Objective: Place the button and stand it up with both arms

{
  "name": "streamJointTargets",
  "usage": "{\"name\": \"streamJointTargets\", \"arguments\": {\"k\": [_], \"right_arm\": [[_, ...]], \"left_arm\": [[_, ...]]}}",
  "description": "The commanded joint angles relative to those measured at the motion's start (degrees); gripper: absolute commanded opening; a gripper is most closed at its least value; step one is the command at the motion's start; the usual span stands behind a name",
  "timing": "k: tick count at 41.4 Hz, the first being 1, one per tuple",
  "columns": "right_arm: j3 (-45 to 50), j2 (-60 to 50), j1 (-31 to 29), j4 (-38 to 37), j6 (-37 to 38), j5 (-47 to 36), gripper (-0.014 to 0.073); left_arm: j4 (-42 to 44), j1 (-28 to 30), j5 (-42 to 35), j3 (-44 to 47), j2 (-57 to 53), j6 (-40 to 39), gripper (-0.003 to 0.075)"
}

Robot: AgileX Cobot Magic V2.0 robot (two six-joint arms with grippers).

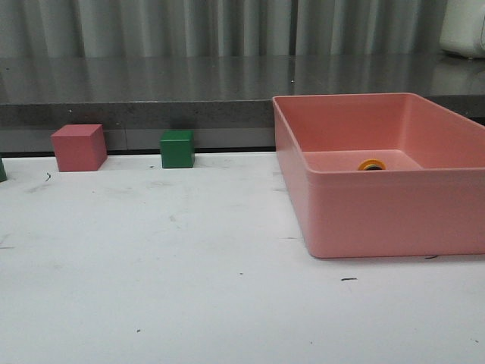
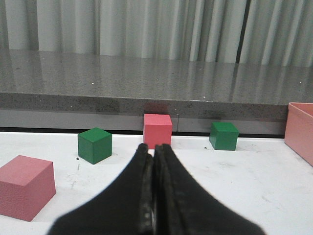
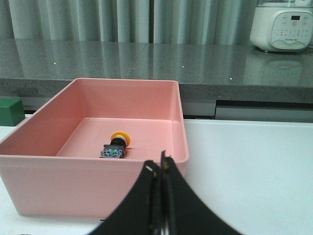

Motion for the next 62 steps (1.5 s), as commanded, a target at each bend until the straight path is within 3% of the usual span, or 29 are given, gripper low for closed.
{"name": "streamJointTargets", "arguments": {"k": [1,24,35,44,51,57,62], "right_arm": [[-0.2,-1.1,-0.3,0.0,-0.3,-4.9,-0.0068],[-0.2,-1.1,-0.3,0.0,-0.3,-6.7,-0.0068],[-5.3,-1.1,-0.3,0.0,-0.3,-3.6,-0.0068],[-20.8,2.7,-0.3,-0.8,-0.3,9.6,-0.0068],[-32.9,11.2,-0.3,-1.4,-0.3,19.0,-0.0068],[-40.0,19.3,-0.3,-1.4,-0.3,26.0,-0.0068],[-41.8,25.6,-0.3,-1.4,-0.3,28.9,-0.0068]], "left_arm": [[-0.5,0.0,-4.7,0.9,-1.3,0.0,-0.0020],[-0.5,0.0,-4.7,0.9,-1.3,0.0,-0.0020],[-0.6,0.0,-9.6,-3.7,-1.2,0.0,-0.0020],[-0.4,0.0,0.1,-18.0,2.3,0.0,-0.0020],[-0.4,0.0,11.5,-31.2,11.4,0.0,-0.0020],[-0.4,0.0,22.4,-40.3,21.3,0.0,-0.0020],[-0.4,0.0,25.3,-42.5,28.1,0.0,-0.0020]]}}
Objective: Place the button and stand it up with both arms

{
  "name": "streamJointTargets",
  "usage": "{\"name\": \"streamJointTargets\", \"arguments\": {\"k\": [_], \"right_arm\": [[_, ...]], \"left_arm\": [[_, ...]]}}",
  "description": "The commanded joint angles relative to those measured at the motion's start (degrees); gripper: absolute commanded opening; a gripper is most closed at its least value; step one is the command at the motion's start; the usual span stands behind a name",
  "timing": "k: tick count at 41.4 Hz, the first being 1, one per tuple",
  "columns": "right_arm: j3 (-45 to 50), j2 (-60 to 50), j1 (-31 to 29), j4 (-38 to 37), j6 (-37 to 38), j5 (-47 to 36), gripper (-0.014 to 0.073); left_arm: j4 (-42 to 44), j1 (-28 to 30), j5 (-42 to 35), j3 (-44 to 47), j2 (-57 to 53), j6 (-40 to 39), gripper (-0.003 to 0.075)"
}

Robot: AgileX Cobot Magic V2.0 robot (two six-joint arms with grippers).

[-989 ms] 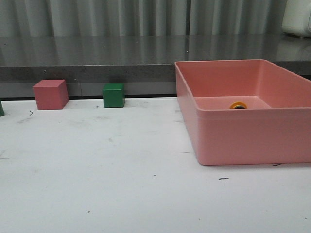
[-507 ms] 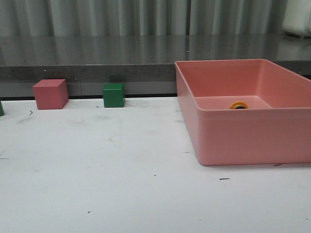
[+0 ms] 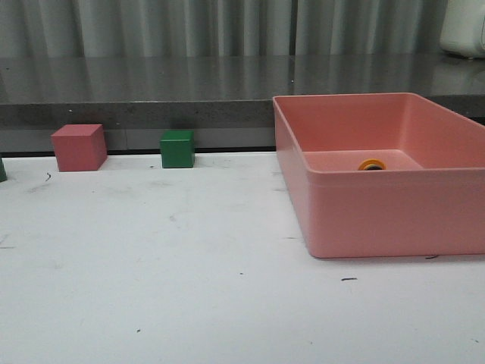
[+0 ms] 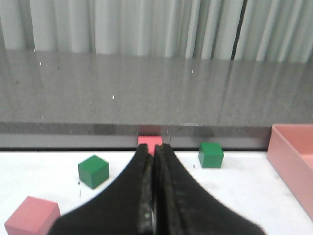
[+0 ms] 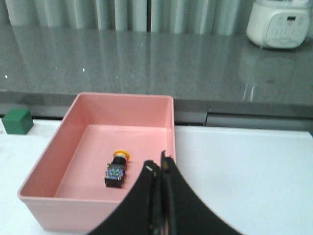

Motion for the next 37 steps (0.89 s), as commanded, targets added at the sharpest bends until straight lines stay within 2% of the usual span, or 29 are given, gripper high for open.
{"name": "streamJointTargets", "arguments": {"k": [1,20,23,27,28,30,31,33,34,37], "right_arm": [[-2.4,5.1,-0.3,-0.7,-0.3,-1.5,-0.0068],[-2.4,21.6,-0.3,-0.7,-0.3,1.0,-0.0053],[-2.4,22.9,-0.3,-0.7,-0.3,1.6,0.0045],[-2.4,24.1,-0.3,-0.7,-0.3,2.4,0.0285],[-2.4,24.5,-0.3,-0.7,-0.3,2.4,0.0361],[-2.4,24.8,-0.3,-0.7,-0.3,2.4,0.0463],[-2.4,25.0,-0.3,-0.7,-0.3,2.4,0.0518],[-2.6,25.3,-0.3,-0.7,-0.3,2.4,0.0577],[-2.6,25.6,-0.3,-0.3,-0.3,2.5,0.0600],[-3.6,26.5,-0.2,1.2,-0.3,3.4,0.0605]], "left_arm": [[-0.4,0.0,-1.5,-2.6,5.3,0.0,-0.0020],[-0.5,0.0,-0.9,-2.6,22.3,0.0,-0.0009],[-0.4,0.0,-1.0,-2.6,23.2,0.0,0.0067],[0.0,0.0,-1.2,-2.6,23.2,0.0,0.0305],[0.0,0.0,-1.5,-2.6,23.2,0.0,0.0342],[0.0,0.0,-1.9,-2.6,23.0,0.0,0.0473],[0.0,0.0,-1.9,-2.6,22.9,0.0,0.0498],[0.0,0.0,-1.8,-2.8,22.5,0.0,0.0561],[0.0,0.0,-1.8,-2.8,22.2,0.0,0.0568],[-0.5,-1.0,-1.2,-2.8,21.3,0.0,0.0565]]}}
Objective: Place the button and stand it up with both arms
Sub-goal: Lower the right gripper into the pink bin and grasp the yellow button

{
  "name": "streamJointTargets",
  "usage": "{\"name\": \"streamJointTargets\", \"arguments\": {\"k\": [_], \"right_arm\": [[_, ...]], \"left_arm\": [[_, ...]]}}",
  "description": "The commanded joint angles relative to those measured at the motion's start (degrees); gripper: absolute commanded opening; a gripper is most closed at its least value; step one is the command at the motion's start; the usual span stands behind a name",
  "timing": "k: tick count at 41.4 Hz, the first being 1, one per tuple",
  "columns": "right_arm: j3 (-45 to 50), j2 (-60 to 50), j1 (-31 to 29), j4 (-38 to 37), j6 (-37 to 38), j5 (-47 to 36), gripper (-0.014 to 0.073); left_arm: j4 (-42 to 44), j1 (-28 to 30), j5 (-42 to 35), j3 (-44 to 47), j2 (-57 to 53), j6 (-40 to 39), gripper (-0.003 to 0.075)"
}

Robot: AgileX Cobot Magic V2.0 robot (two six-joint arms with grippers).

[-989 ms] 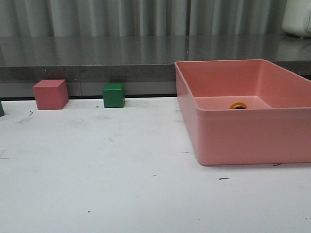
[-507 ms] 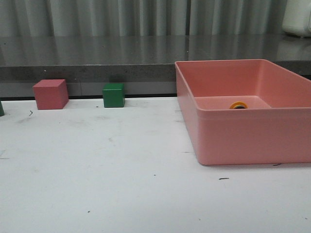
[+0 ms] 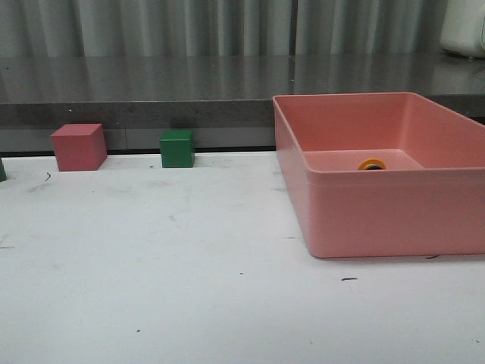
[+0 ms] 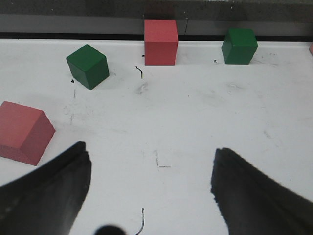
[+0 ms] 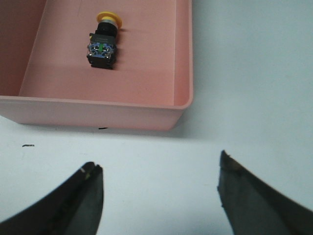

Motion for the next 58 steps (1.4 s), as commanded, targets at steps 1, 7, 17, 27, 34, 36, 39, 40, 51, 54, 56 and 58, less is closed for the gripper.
{"name": "streamJointTargets", "arguments": {"k": [1,7,17,27,34,36,39,40,51,54,56,58], "right_arm": [[-3.3,1.2,-0.2,1.5,-0.3,-1.9,0.0601],[-8.3,6.0,3.0,2.4,-0.3,1.8,0.0591],[-19.0,18.6,9.4,2.4,-0.3,5.0,0.0591],[-31.7,33.4,9.7,2.4,-0.3,10.5,0.0591],[-40.1,43.8,9.8,2.3,1.3,13.2,0.0591],[-42.0,46.4,9.8,2.0,2.6,13.9,0.0591],[-45.0,50.4,9.8,1.8,4.0,14.8,0.0591],[-46.1,51.9,9.8,1.8,4.3,15.1,0.0591],[-53.4,62.7,9.7,1.7,8.3,15.8,0.0591],[-54.8,64.9,9.6,1.7,9.0,15.7,0.0591],[-55.8,66.3,9.5,1.6,9.7,15.7,0.0591],[-57.0,67.7,9.3,1.6,10.2,15.8,0.0591]], "left_arm": [[-0.6,-1.7,-3.5,-2.2,-1.7,0.0,0.0565],[-0.3,-8.6,-1.3,-2.2,-3.5,1.5,0.0565],[0.0,-18.3,1.0,-2.2,-5.4,1.5,0.0565],[0.0,-19.8,1.0,-2.2,-5.4,1.5,0.0565],[0.0,-19.8,1.0,-2.2,-5.4,1.5,0.0565],[0.0,-19.8,1.0,-2.2,-5.4,1.5,0.0565],[0.0,-19.8,1.0,-2.2,-5.4,1.5,0.0565],[0.3,-19.8,1.0,-2.2,-5.4,1.5,0.0565],[0.4,-19.8,1.0,-2.2,-5.4,1.5,0.0565],[0.4,-19.8,1.0,-2.2,-5.4,1.5,0.0565],[0.4,-19.8,1.0,-2.2,-5.4,1.5,0.0565],[0.4,-19.8,1.0,-2.2,-5.4,1.5,0.0565]]}}
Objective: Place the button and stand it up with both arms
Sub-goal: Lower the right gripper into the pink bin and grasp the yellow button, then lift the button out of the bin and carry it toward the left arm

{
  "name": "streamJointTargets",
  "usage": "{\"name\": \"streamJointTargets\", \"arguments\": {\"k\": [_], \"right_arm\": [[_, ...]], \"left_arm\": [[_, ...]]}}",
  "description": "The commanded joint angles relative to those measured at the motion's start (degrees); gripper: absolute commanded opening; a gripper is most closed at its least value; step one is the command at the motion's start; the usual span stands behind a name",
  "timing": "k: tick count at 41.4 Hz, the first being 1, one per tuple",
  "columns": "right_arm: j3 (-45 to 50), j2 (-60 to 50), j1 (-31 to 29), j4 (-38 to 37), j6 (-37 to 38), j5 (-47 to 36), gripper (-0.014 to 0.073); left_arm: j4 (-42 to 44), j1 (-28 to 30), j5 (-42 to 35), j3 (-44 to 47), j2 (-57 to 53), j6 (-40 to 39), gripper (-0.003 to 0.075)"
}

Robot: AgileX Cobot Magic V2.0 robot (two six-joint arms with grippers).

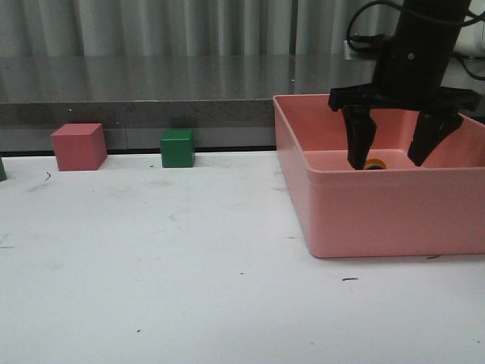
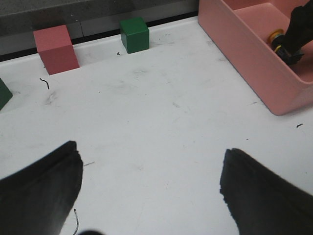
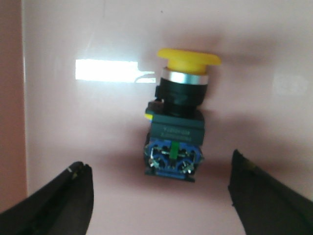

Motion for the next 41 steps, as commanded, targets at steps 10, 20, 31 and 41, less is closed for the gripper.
{"name": "streamJointTargets", "arguments": {"k": [10,20,31,41], "right_arm": [[-7.4,3.9,-0.7,-0.6,2.8,-0.3,0.0591],[-8.1,5.7,-1.5,-0.6,3.3,0.4,0.0547],[-8.1,5.6,-1.9,-0.6,3.3,0.9,0.0292],[-8.1,1.8,-1.9,-0.6,3.3,1.2,0.0288]], "left_arm": [[0.1,-0.5,-3.4,-2.1,-0.2,0.1,0.0565],[0.1,-0.5,-3.4,-2.1,-0.2,0.1,0.0565],[0.1,-0.5,-3.4,-2.1,-0.2,0.1,0.0565],[0.1,-0.5,-3.4,-2.1,-0.2,0.1,0.0565]]}}
